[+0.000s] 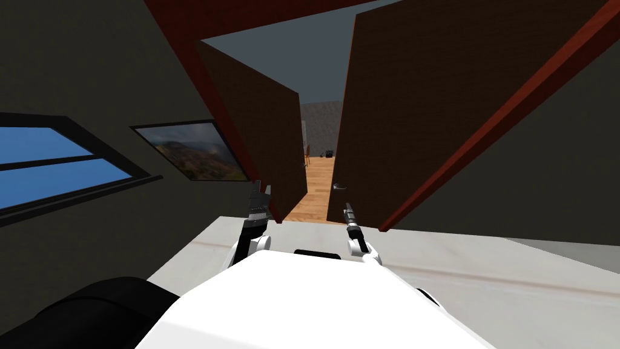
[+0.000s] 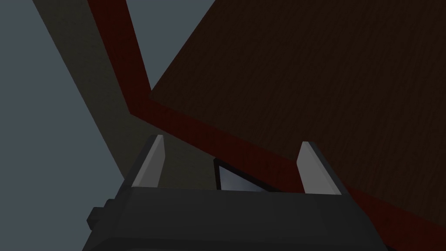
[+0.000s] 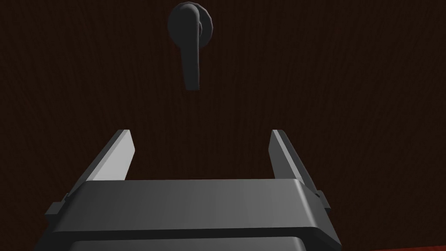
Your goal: Push the door open
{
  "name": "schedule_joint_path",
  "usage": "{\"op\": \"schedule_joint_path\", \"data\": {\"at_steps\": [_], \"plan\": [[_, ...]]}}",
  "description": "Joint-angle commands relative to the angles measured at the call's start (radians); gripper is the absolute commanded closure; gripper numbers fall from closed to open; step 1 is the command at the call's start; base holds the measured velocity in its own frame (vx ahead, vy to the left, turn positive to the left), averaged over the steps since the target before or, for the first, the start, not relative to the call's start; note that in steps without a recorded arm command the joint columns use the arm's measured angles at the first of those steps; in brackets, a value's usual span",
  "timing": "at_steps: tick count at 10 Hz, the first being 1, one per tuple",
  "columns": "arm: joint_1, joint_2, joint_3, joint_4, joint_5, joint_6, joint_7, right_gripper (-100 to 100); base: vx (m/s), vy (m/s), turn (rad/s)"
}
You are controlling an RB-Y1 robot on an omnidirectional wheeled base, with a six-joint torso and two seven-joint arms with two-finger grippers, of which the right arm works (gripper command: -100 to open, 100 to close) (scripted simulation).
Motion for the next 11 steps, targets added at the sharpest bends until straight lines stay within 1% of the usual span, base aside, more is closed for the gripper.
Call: {"op": "schedule_joint_path", "data": {"at_steps": [1, 2, 3, 4, 5, 7, 11], "plan": [[-0.013, -0.001, 0.001, 0.038, -0.001, -0.008, -0.001, -100, 0.112, -0.07, 0.06], [-0.02, 0.0, 0.001, 0.057, -0.002, -0.012, -0.001, -100, 0.109, -0.081, 0.059], [-0.022, 0.0, 0.001, 0.063, -0.002, -0.013, -0.001, -100, 0.077, -0.053, 0.023], [-0.03, 0.0, 0.001, 0.081, -0.002, -0.017, -0.001, -100, 0.054, -0.035, 0.021], [-0.024, 0.0, 0.001, 0.068, -0.002, -0.013, -0.001, -100, 0.025, -0.017, 0.007], [-0.027, 0.0, -0.003, 0.072, -0.004, -0.014, 0.001, -100, 0.122, 0.011, 0.02], [-0.03, 0.001, -0.011, 0.079, -0.008, -0.013, 0.004, -100, 0.192, -0.018, 0.027]]}}
